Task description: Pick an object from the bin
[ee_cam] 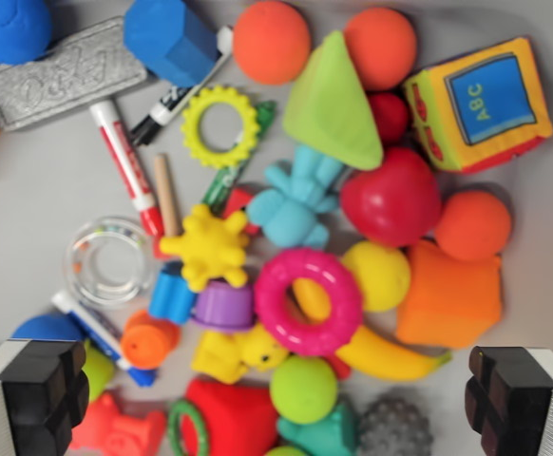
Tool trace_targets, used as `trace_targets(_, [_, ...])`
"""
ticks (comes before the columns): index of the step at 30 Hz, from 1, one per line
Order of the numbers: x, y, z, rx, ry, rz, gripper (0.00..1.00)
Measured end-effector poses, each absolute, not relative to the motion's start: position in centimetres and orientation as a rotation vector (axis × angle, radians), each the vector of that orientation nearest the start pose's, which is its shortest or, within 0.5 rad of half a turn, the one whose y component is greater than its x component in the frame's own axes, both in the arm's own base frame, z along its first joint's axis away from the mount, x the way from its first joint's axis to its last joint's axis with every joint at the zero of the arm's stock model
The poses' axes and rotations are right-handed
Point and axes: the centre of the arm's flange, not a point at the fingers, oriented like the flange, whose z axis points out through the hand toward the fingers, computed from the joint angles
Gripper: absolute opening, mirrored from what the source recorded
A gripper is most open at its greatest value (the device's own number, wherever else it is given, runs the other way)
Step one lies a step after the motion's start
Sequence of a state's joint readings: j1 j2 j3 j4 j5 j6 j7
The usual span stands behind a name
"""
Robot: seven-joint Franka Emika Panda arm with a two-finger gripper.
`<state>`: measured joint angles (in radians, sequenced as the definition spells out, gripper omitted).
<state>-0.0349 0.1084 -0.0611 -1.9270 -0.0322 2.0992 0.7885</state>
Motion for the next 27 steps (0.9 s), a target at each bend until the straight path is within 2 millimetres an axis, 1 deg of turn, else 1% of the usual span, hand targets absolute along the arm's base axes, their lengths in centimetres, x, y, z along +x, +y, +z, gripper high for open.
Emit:
trace_targets(16, [58.8, -5.7, 43.8, -2.859, 1.326, -0.110, 1.00])
trace_targets(27, [57.8, -5.7, 43.2, -2.871, 1.303, -0.100, 1.00])
